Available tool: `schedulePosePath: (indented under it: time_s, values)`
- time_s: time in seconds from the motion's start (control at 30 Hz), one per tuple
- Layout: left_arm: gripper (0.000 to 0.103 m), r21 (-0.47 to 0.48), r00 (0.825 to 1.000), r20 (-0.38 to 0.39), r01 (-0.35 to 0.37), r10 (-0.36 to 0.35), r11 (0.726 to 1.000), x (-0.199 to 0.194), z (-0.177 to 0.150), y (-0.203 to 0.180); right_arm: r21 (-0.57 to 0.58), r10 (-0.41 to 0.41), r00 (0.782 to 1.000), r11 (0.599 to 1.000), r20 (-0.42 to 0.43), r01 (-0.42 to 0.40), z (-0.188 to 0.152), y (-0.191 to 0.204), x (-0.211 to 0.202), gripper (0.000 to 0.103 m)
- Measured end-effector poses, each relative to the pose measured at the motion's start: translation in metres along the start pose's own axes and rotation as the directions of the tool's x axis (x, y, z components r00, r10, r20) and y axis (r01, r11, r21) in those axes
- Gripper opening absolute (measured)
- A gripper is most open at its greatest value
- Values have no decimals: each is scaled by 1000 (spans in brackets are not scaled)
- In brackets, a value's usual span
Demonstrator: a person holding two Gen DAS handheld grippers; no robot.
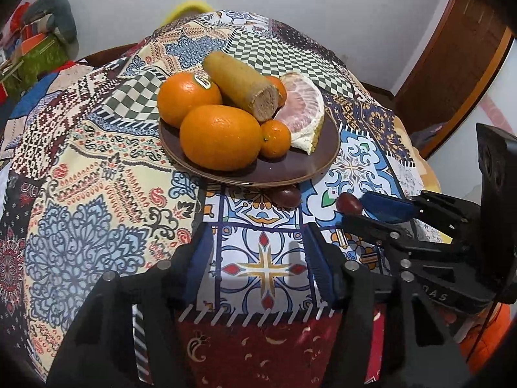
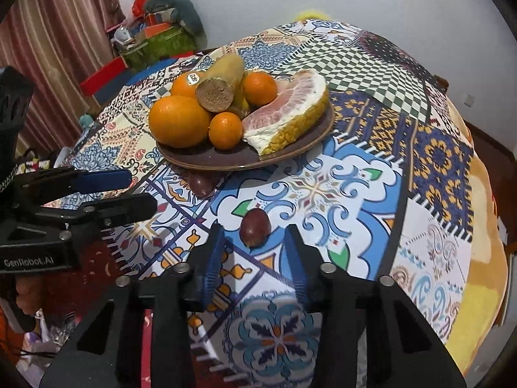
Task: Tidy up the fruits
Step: 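Grasp a small dark red fruit from the quilt with each tool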
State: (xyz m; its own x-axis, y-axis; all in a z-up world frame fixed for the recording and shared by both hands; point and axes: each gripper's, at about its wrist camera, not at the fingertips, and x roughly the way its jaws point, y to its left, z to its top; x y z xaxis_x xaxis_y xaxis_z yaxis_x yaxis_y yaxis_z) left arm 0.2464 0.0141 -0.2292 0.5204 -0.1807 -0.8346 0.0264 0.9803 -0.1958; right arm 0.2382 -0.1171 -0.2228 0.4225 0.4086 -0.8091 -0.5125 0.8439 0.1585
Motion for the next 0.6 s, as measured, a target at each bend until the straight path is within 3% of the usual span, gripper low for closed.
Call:
schedulePosePath:
  time_s: [0.1,0.23,0.6]
  values:
    - [57,13,1000,-7,2,-2,1000,5,3,-3,-10,-2,1000,1000,-4,2,1,0,3,16]
    - [55,31,1000,-11,12,-11,999,10,9,-10,16,10,1000,1000,15,-10,-1,-8,-3,16]
    - [32,56,999,-50,13,-10,998,40,20,-27,70,-2,997,998,71,-3,0,-34,-28,16]
